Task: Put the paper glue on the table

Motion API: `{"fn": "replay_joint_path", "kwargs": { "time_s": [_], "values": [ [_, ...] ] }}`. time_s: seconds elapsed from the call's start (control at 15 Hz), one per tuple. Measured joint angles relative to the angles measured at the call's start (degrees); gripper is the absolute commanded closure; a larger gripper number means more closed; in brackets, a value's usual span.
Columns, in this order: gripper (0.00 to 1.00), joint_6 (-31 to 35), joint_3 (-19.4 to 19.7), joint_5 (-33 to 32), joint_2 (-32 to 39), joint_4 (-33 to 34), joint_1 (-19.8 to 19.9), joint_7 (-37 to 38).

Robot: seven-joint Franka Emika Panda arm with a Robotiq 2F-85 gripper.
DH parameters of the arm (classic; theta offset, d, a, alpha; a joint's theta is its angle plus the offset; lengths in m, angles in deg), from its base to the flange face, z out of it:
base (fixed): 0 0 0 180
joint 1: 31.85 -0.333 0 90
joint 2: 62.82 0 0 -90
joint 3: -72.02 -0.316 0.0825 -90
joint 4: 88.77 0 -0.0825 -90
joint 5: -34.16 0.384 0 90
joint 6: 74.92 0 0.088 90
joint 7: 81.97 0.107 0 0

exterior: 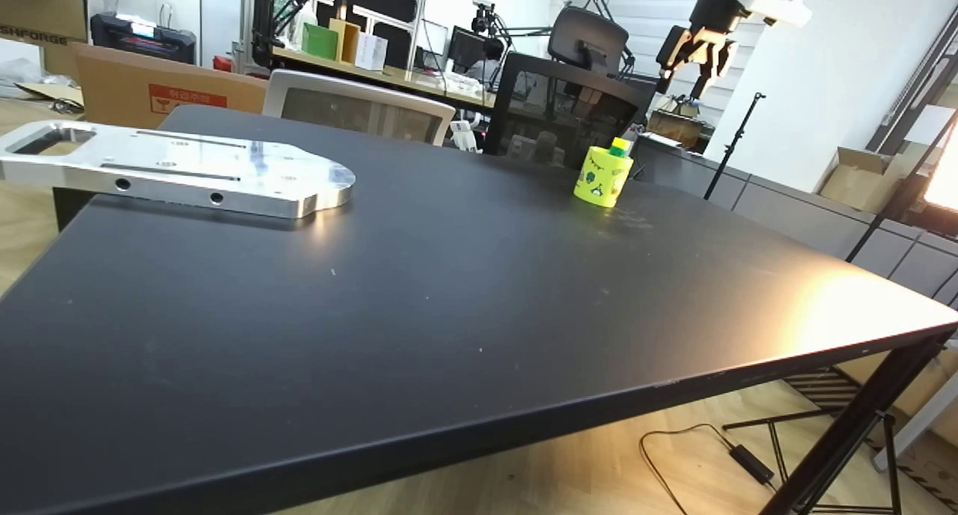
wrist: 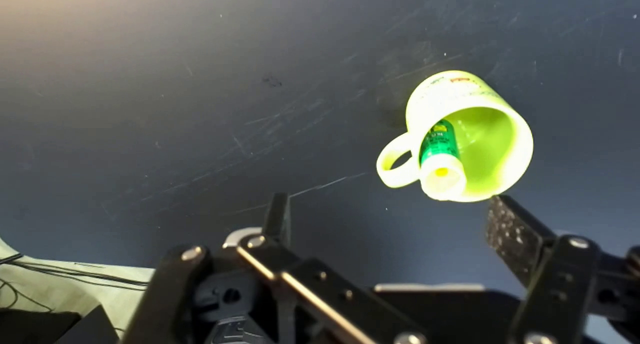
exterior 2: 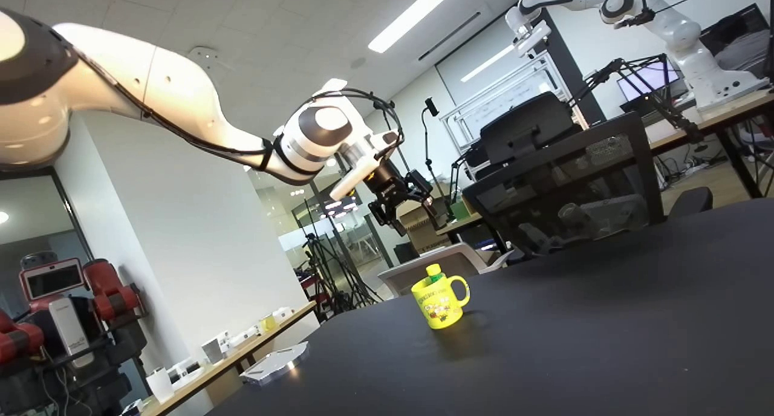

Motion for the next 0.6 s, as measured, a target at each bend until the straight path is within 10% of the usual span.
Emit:
{"fn": "replay_joint_path", "kwargs": {
  "time_s": [0.6],
  "values": [
    [0.00, -11.3, -0.8, 4.1, 11.7, 18.5, 0.0, 0.0]
  ]
}}
